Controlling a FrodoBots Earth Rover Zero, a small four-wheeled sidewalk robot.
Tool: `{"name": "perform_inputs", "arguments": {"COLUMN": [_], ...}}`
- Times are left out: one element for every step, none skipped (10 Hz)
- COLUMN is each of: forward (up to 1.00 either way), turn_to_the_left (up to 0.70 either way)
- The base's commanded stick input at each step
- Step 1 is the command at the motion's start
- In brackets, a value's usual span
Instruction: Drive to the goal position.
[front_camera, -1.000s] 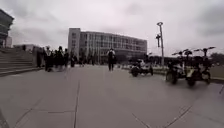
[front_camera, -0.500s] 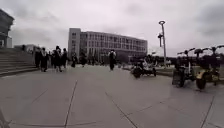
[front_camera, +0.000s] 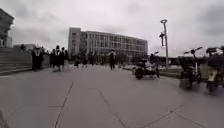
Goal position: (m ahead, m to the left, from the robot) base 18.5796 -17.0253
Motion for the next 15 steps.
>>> {"name": "perform_inputs", "arguments": {"forward": [0.7, 0.7, 0.7, 0.7, 0.7, 0.7, 0.7, 0.7, 0.7, 0.7, 0.7, 0.7, 0.7, 0.7, 0.7], "turn_to_the_left": [0.0, 0.0, 0.0, 0.0, 0.0, 0.0, 0.0, 0.0, 0.0, 0.0, 0.0, 0.0, 0.0, 0.0, 0.0]}}
